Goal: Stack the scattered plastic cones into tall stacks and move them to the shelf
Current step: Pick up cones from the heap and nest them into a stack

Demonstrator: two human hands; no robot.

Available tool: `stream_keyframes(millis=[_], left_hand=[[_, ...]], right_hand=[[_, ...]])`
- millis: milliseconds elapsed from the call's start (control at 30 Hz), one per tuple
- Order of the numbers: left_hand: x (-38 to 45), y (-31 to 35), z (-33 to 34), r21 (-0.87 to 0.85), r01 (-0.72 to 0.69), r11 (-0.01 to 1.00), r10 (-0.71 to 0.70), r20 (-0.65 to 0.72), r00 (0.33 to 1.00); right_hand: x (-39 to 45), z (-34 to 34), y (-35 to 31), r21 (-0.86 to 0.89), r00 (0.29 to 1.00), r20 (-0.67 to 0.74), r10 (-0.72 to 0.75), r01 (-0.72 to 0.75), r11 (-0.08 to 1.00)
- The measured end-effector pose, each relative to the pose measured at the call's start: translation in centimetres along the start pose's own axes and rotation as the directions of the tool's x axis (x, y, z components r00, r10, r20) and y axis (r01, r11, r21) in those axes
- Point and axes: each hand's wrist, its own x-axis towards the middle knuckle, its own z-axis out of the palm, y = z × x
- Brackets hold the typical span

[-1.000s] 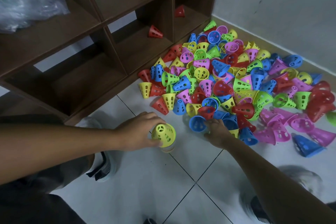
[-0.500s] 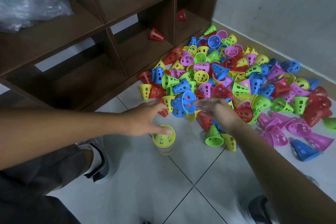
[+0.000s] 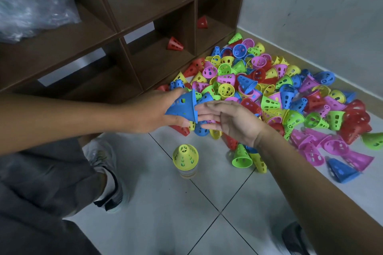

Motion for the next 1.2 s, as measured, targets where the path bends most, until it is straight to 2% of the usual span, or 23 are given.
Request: stream_keyframes(millis=[67, 133, 200, 267, 367, 433, 600, 733, 867, 1200], left_hand=[[-0.3, 0.1, 0.0, 0.049, -0.002, 0.999, 0.002, 0.016, 1.000], [-1.0, 0.4, -0.1, 0.032, 0.004, 0.999, -0.005, 0.027, 1.000], [-1.7, 0.8, -0.3, 0.049, 0.013, 0.999, -0.015, 0.040, 0.999], [-2.3, 0.9, -0.4, 0.168, 0.023, 0.985, -0.031, 0.044, 0.999], [-3.0, 0.9, -0.5, 0.293, 0.069, 0.954, -0.081, 0.028, 0.996], [-3.1, 1.0, -0.3, 0.333, 0.080, 0.939, -0.092, 0.023, 0.995], [-3.0, 1.3, 0.9, 0.400, 0.068, 0.914, -0.083, 0.020, 0.996], [-2.1, 1.4, 2.8, 0.431, 0.067, 0.900, -0.104, 0.063, 0.993], [-1.5, 0.7, 5.1, 0.471, 0.075, 0.879, -0.144, 0.113, 0.983], [-0.7, -0.8, 8.3, 0.413, 0.083, 0.907, -0.148, 0.128, 0.981]], right_hand=[[-0.1, -1.1, 0.6, -0.065, 0.998, -0.032, 0.053, -0.055, 0.996], [0.2, -2.8, 1.9, -0.162, 0.976, -0.192, 0.104, -0.136, 0.977], [0.4, -4.8, 3.9, -0.238, 0.906, -0.402, 0.130, -0.240, 0.941], [0.5, -6.7, 6.2, -0.316, 0.833, -0.540, 0.122, -0.335, 0.888], [0.0, -9.0, 10.5, -0.526, 0.802, -0.586, 0.111, -0.481, 0.701], [0.0, -10.0, 13.6, -0.593, 0.776, -0.615, 0.140, -0.571, 0.568], [-1.0, -9.8, 17.7, -0.636, 0.746, -0.653, 0.127, -0.632, 0.442], [-1.6, -10.4, 19.3, -0.648, 0.745, -0.663, 0.079, -0.623, 0.438], [-1.7, -10.9, 20.3, -0.636, 0.749, -0.652, 0.117, -0.624, 0.453], [-1.9, -11.5, 21.8, -0.325, 0.668, -0.677, 0.309, -0.648, 0.689]])
